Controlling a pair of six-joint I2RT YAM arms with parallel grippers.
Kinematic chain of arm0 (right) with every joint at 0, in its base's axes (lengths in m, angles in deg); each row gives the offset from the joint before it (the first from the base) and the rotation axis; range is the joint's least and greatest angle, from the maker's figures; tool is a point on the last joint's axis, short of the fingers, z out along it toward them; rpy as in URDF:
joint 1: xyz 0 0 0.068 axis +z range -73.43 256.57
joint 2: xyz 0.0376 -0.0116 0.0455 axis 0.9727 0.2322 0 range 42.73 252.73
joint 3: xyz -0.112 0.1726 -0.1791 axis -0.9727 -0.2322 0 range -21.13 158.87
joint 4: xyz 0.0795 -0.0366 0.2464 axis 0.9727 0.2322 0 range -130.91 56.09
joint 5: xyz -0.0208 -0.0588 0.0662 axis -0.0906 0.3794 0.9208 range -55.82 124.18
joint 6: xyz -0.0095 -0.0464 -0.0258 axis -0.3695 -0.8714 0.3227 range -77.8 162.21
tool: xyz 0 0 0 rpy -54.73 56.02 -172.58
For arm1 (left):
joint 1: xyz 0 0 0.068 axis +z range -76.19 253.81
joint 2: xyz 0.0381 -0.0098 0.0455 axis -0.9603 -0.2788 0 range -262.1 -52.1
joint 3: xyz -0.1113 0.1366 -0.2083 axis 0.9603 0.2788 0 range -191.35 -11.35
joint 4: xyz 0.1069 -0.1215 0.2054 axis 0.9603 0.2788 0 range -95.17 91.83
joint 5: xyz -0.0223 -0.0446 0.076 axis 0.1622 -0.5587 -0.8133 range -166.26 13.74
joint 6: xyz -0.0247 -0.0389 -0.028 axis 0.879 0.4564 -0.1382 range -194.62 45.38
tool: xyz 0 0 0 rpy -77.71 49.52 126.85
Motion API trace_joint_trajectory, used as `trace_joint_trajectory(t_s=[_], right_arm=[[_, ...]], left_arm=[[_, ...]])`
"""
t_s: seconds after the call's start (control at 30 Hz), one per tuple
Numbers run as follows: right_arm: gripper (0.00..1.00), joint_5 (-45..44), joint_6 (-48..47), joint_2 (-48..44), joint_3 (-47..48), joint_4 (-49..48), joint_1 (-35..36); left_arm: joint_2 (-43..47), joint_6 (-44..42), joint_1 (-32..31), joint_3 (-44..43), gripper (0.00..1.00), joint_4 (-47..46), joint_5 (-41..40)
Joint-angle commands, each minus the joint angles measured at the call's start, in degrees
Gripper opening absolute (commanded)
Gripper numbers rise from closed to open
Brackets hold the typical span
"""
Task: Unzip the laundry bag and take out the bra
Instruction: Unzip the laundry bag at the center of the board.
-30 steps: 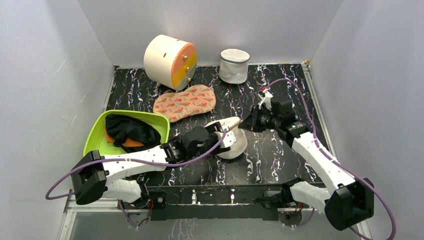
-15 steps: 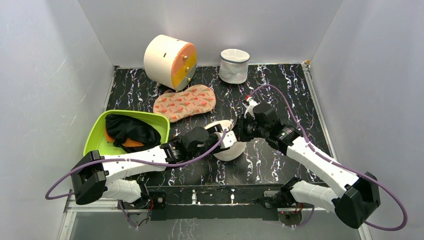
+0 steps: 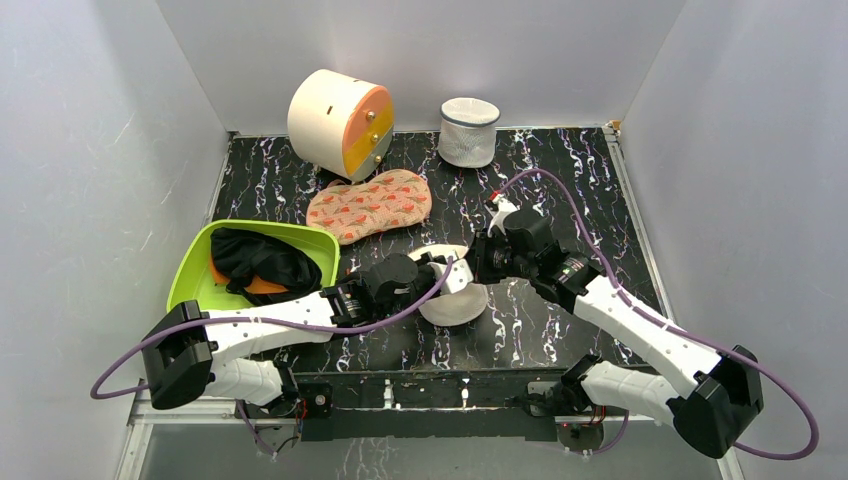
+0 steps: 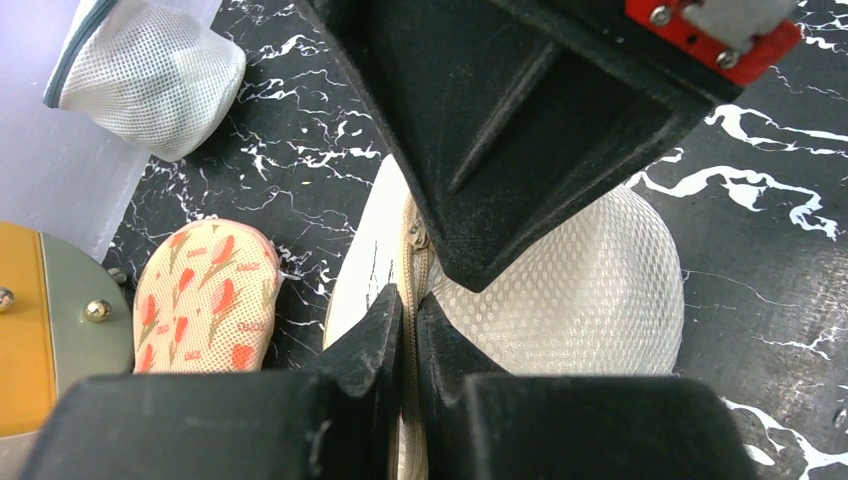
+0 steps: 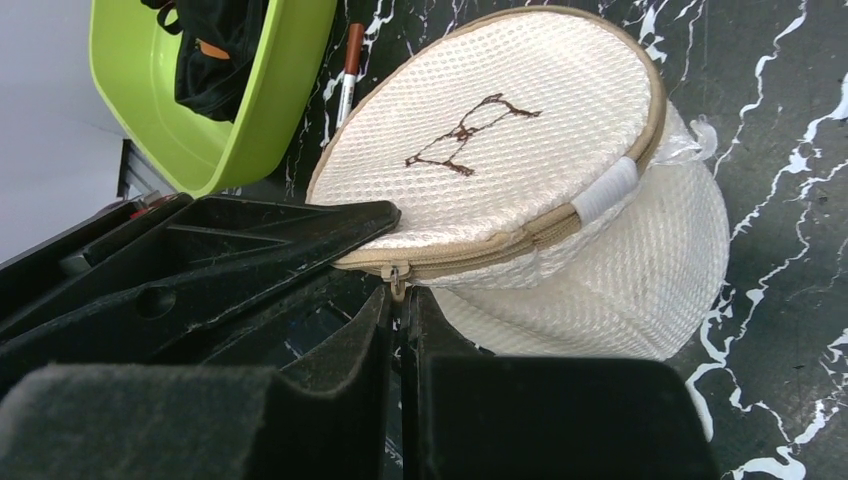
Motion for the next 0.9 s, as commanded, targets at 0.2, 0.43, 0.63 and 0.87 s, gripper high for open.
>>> trace_joint_trajectory(t_s=[0.2, 0.43, 0.63, 0.87], right_arm=[[0.0, -11.5, -4.3, -1.1, 4.7, 3.2, -0.3], [0.0, -10.2, -7.6, -0.1, 3.7, 3.2, -7.7], [0.0, -5.0, -10.9, 1.9, 2.9, 2.4, -16.1], [0.0, -2.0, -12.2, 2.3, 2.1, 2.0, -20.2]], left_arm=[[2.6, -1.7, -0.2, 0.1, 0.0, -4.3, -4.4], [4.1, -2.4, -0.2, 1.1, 0.0, -6.1, -6.2], [5.7, -3.2, -0.2, 2.3, 0.0, -8.0, -8.5], [7.2, -3.8, -0.2, 3.2, 0.0, -9.1, -9.4]])
